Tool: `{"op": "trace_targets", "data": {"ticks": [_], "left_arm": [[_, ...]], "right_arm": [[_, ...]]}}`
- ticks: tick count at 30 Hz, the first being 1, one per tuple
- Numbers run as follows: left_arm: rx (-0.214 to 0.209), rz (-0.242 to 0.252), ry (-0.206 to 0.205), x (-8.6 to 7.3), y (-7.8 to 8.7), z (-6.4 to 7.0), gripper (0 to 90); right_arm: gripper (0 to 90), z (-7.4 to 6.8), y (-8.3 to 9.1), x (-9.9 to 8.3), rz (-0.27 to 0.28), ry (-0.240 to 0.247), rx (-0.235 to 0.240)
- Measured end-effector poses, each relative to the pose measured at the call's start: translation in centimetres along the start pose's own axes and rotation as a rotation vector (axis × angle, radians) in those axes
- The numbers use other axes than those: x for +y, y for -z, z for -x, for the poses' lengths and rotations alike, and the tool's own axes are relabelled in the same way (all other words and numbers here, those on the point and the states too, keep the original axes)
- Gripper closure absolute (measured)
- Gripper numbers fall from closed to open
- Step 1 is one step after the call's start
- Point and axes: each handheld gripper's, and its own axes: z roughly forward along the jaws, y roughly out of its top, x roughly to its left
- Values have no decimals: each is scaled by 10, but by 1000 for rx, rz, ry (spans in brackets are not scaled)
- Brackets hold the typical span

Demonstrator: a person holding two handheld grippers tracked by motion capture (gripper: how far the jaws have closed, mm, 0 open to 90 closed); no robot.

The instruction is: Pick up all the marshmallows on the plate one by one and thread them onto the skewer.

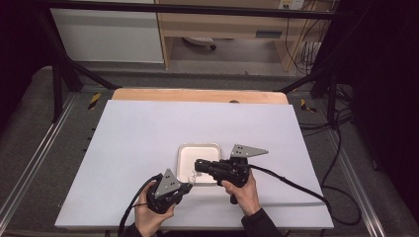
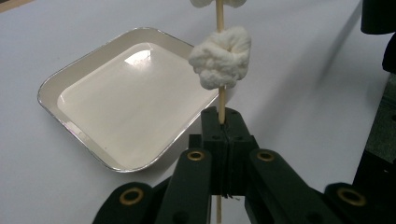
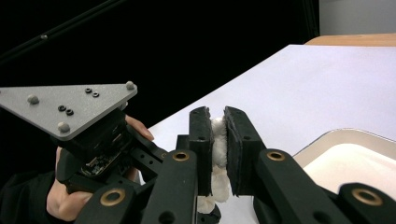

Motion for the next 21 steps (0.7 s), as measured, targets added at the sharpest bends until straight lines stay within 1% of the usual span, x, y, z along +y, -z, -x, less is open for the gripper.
{"op": "trace_targets", "data": {"ticks": [2, 9, 11, 13, 15, 16, 17, 21], "left_arm": [[5, -3, -2, 0, 1, -1, 891], [-2, -10, -1, 1, 0, 0, 891], [-1, -5, -1, 1, 1, 0, 891], [9, -4, -7, 2, 2, -1, 891], [10, -5, -9, 2, 2, -1, 891], [5, -8, -6, 2, 1, -1, 891], [10, -6, -7, 2, 1, 0, 891], [4, -10, -7, 2, 1, 0, 891]], "right_arm": [[820, 0, 0, -1, -3, 3, -1], [819, -1, -1, -2, -6, 1, 6], [819, -1, -2, -3, -5, -1, 9], [819, -1, -2, -3, -6, -2, 10], [819, -1, -1, -3, -6, 2, 9], [819, -1, -2, -4, -8, 0, 8], [819, -1, -2, -4, -11, 1, 9], [819, 0, -3, -5, -10, -4, 13]]}}
